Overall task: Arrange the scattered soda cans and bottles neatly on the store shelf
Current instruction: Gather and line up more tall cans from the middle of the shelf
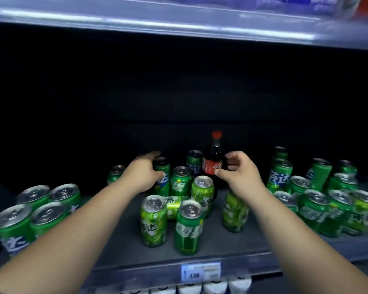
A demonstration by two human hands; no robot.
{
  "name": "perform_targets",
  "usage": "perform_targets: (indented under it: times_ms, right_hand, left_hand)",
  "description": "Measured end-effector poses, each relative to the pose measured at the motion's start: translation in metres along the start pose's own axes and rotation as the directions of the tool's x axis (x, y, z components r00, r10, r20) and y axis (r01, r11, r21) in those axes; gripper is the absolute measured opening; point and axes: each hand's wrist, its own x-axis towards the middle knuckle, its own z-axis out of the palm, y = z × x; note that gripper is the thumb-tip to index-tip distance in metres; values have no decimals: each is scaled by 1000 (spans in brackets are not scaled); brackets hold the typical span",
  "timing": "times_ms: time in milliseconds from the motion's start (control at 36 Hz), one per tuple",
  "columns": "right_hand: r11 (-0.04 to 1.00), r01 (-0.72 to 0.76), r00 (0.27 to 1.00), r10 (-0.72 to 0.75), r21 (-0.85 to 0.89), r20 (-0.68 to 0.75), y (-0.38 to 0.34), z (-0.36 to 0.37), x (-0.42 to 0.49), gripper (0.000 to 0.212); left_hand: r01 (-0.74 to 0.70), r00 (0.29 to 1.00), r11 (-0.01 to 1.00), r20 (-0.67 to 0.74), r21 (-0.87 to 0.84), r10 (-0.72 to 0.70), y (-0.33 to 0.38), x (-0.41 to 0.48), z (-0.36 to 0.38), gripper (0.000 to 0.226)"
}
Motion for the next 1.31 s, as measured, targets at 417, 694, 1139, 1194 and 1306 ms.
perform_targets:
  times_ms: [417, 694, 1139, 1194, 1306]
  right_hand:
    - [998, 8, 978, 6, -62, 211, 24, 12, 84, 52]
    - [976, -96, 992, 110, -194, 65, 46, -23, 109, 53]
    - [924, 199, 954, -107, -326, 280, 6, 37, 74, 64]
    - [905, 173, 927, -16, -389, 376, 6, 45, 84, 76]
    - [903, 161, 870, 61, -398, 490, 11, 60, 95, 85]
  left_hand:
    - [117, 989, 993, 92, -16, -115, 16, 36, 22, 69]
    - [110, 985, 993, 129, 30, -113, 20, 36, 20, 77]
    - [85, 991, 996, 98, 13, -86, 10, 31, 23, 77]
    - [70, 994, 998, 84, 5, -71, 6, 30, 25, 77]
    - [58, 996, 998, 66, 1, -58, -1, 29, 29, 77]
